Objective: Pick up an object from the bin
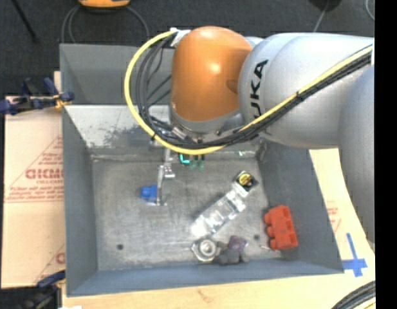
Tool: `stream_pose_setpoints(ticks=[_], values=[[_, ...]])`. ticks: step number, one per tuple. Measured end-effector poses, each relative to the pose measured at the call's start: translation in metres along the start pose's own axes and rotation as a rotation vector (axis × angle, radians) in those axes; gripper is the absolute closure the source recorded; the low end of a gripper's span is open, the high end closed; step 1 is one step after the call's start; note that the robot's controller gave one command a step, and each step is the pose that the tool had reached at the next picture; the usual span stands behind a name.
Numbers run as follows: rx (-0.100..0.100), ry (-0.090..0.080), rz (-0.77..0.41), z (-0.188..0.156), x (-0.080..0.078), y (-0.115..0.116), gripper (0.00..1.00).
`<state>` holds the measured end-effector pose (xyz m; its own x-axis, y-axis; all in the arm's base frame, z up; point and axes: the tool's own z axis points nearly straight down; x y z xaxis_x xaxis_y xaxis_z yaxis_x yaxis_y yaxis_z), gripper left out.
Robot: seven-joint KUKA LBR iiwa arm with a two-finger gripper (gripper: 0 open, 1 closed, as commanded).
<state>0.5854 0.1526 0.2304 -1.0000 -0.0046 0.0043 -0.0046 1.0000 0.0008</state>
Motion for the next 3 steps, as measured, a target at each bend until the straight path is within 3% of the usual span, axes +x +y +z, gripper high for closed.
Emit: stream_pose_setpoints(ticks=[1, 2, 3], values=[[0.003, -0.001, -0.174, 0.115, -0.018, -0.037, 0.00], [-0.001, -0.017, -0.208, 0.158, -0.020, -0.030, 0.00], [-0.004, -0.026, -0.204, 0.154, -0.023, -0.029, 1.00]])
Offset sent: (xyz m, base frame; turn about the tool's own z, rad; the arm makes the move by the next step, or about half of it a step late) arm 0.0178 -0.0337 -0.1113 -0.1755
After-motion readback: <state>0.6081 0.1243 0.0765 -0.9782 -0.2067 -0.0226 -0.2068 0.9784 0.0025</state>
